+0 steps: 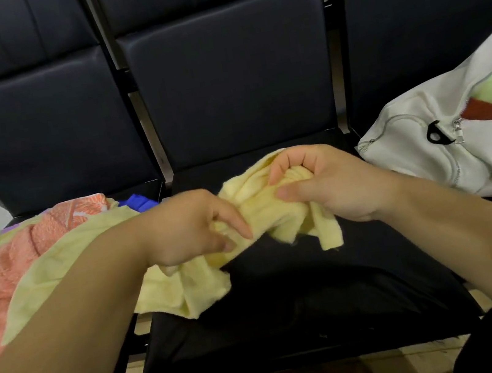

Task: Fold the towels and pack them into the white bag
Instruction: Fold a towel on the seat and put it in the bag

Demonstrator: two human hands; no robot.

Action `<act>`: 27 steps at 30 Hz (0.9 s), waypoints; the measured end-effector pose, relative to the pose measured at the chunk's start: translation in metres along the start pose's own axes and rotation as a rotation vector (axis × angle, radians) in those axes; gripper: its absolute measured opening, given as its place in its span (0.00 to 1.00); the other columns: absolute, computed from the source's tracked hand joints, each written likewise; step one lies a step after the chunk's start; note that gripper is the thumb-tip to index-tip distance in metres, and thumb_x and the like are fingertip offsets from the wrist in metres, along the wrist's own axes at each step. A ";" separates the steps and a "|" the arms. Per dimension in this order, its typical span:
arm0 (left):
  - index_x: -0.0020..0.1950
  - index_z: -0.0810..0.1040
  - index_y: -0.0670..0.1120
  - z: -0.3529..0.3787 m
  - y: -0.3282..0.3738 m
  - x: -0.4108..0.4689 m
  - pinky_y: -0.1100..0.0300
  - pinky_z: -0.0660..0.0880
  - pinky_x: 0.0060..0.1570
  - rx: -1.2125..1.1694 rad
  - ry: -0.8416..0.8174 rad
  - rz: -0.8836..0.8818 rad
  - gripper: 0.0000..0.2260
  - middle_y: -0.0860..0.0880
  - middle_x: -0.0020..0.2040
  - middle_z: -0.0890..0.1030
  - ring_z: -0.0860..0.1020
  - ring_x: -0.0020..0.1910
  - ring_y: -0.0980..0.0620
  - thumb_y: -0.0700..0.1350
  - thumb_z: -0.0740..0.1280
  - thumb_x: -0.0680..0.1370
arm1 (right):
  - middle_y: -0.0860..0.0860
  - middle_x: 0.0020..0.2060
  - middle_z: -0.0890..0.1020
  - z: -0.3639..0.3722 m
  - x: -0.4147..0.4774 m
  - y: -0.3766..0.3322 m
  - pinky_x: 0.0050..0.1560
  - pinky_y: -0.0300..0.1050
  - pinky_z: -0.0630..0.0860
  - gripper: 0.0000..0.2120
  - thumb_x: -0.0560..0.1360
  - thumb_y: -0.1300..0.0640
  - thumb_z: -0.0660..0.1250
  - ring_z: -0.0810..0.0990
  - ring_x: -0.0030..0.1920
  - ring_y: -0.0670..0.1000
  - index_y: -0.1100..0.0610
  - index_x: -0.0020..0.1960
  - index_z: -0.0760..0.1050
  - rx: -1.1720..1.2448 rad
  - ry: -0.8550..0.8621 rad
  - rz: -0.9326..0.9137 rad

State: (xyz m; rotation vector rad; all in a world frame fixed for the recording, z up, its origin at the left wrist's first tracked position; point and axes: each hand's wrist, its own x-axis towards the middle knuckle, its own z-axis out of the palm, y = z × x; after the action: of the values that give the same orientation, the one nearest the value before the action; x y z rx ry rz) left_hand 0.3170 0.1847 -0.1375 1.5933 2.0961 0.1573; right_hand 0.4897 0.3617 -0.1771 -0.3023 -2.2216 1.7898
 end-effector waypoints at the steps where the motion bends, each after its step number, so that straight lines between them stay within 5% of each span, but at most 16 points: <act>1: 0.49 0.84 0.67 -0.005 -0.001 0.000 0.65 0.75 0.50 0.020 0.052 -0.010 0.12 0.69 0.47 0.81 0.80 0.48 0.65 0.47 0.74 0.77 | 0.44 0.47 0.84 0.003 -0.001 -0.002 0.54 0.50 0.81 0.12 0.75 0.64 0.73 0.83 0.50 0.48 0.46 0.44 0.82 0.005 0.021 -0.040; 4: 0.48 0.86 0.62 -0.020 -0.003 -0.003 0.65 0.73 0.54 -0.176 0.249 0.007 0.08 0.67 0.50 0.83 0.80 0.51 0.66 0.47 0.73 0.78 | 0.37 0.47 0.83 0.002 -0.007 -0.014 0.57 0.40 0.76 0.14 0.72 0.62 0.77 0.82 0.54 0.41 0.41 0.42 0.83 -0.035 -0.069 -0.095; 6: 0.49 0.87 0.59 -0.026 -0.003 -0.010 0.62 0.75 0.58 -0.376 0.285 0.031 0.07 0.61 0.52 0.85 0.81 0.54 0.62 0.46 0.72 0.79 | 0.36 0.50 0.83 0.002 -0.012 -0.018 0.59 0.36 0.75 0.14 0.71 0.58 0.79 0.82 0.55 0.41 0.38 0.45 0.84 -0.298 -0.249 -0.050; 9: 0.53 0.86 0.55 -0.015 -0.002 -0.018 0.65 0.77 0.57 -0.450 0.236 0.112 0.08 0.59 0.55 0.85 0.81 0.57 0.61 0.44 0.70 0.80 | 0.42 0.53 0.85 0.011 -0.009 -0.010 0.63 0.53 0.77 0.11 0.74 0.51 0.75 0.83 0.55 0.53 0.34 0.49 0.83 -0.670 -0.399 0.068; 10: 0.53 0.86 0.54 -0.008 -0.004 -0.020 0.68 0.76 0.57 -0.479 0.240 0.134 0.08 0.59 0.54 0.85 0.81 0.57 0.61 0.43 0.70 0.79 | 0.39 0.52 0.85 0.013 -0.008 -0.010 0.63 0.53 0.77 0.10 0.75 0.51 0.74 0.83 0.54 0.50 0.35 0.50 0.84 -0.690 -0.372 0.074; 14: 0.49 0.87 0.55 0.012 -0.023 -0.028 0.68 0.75 0.56 -0.571 0.104 0.150 0.09 0.56 0.52 0.85 0.82 0.56 0.58 0.45 0.76 0.70 | 0.35 0.50 0.84 0.010 0.001 -0.009 0.63 0.44 0.76 0.07 0.78 0.52 0.71 0.82 0.55 0.40 0.41 0.50 0.86 -0.558 -0.231 0.068; 18: 0.49 0.85 0.63 0.013 -0.037 -0.019 0.59 0.75 0.60 -0.151 -0.107 0.049 0.13 0.63 0.51 0.82 0.79 0.54 0.61 0.43 0.76 0.75 | 0.41 0.51 0.85 0.023 0.008 -0.002 0.60 0.41 0.76 0.12 0.78 0.63 0.70 0.82 0.56 0.41 0.47 0.46 0.86 -0.147 -0.087 0.068; 21: 0.50 0.83 0.67 0.007 -0.042 -0.012 0.62 0.72 0.58 -0.032 -0.035 -0.029 0.14 0.66 0.53 0.80 0.77 0.55 0.65 0.45 0.74 0.77 | 0.45 0.44 0.84 0.033 0.017 0.004 0.54 0.44 0.79 0.16 0.74 0.69 0.71 0.84 0.50 0.45 0.49 0.37 0.83 0.051 0.040 0.055; 25: 0.55 0.82 0.66 0.002 -0.055 -0.013 0.68 0.68 0.63 -0.010 0.084 -0.029 0.16 0.68 0.60 0.76 0.73 0.60 0.67 0.42 0.70 0.80 | 0.49 0.43 0.84 0.039 0.024 0.003 0.50 0.44 0.82 0.13 0.73 0.68 0.73 0.84 0.49 0.49 0.51 0.38 0.82 0.268 -0.027 0.056; 27: 0.53 0.82 0.66 0.000 -0.063 -0.013 0.64 0.69 0.67 -0.067 0.170 -0.023 0.16 0.69 0.58 0.78 0.74 0.61 0.68 0.42 0.69 0.80 | 0.41 0.43 0.83 0.038 0.025 0.002 0.50 0.38 0.78 0.12 0.70 0.64 0.77 0.83 0.49 0.42 0.47 0.39 0.83 0.094 -0.095 0.031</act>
State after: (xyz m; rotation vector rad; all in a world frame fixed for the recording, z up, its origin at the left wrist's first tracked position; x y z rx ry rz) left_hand 0.2651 0.1533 -0.1576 1.5640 2.2107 0.3628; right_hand 0.4536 0.3353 -0.1844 -0.2385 -2.1982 1.9565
